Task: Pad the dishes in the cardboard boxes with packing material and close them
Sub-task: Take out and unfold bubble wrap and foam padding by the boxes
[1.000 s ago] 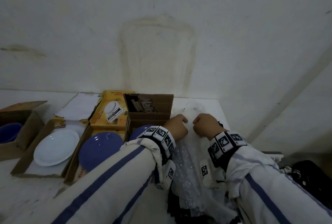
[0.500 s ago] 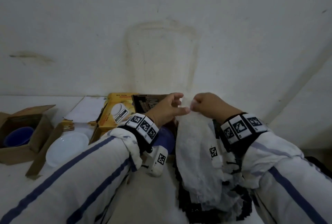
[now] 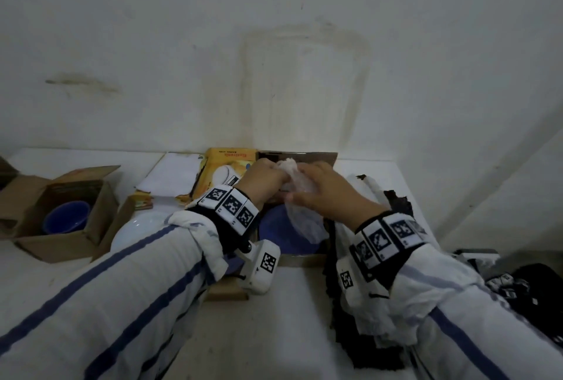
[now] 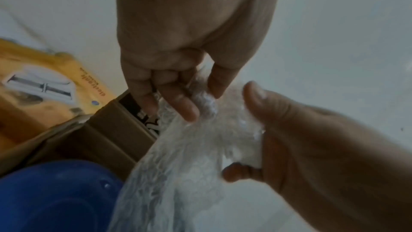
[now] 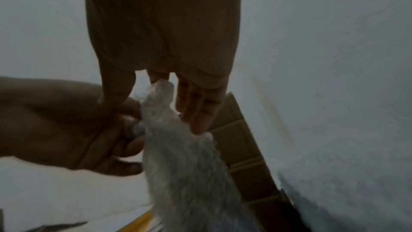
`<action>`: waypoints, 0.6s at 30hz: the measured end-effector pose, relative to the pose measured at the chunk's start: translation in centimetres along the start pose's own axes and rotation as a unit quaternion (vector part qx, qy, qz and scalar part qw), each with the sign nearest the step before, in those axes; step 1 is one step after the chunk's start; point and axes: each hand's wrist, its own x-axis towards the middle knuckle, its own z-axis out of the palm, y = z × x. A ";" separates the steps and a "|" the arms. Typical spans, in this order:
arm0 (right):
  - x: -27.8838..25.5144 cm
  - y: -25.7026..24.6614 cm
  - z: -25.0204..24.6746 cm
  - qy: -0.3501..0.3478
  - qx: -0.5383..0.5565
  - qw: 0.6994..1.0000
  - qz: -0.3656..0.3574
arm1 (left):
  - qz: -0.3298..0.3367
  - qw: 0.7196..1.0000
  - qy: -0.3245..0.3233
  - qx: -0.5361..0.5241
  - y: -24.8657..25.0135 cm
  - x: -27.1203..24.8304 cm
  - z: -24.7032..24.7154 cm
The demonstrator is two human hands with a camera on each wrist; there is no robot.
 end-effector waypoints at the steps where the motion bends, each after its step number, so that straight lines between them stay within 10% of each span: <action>1: 0.1 -0.1 0.9 -0.002 -0.005 1.000 0.000 | -0.015 0.999 -0.019 -0.032 -0.2 0.0 -0.2; 9: 2.7 0.2 3.7 0.126 0.030 0.988 0.085 | -0.056 0.990 -0.109 -0.067 -2.1 -0.2 -1.7; 12: 2.3 -0.9 4.5 0.159 0.317 0.929 0.107 | -0.103 0.977 -0.154 -0.100 -2.7 0.1 -2.5; 18: 2.1 -1.3 6.4 0.087 0.326 0.935 0.107 | -0.094 0.991 -0.036 -0.088 -4.5 2.3 -3.2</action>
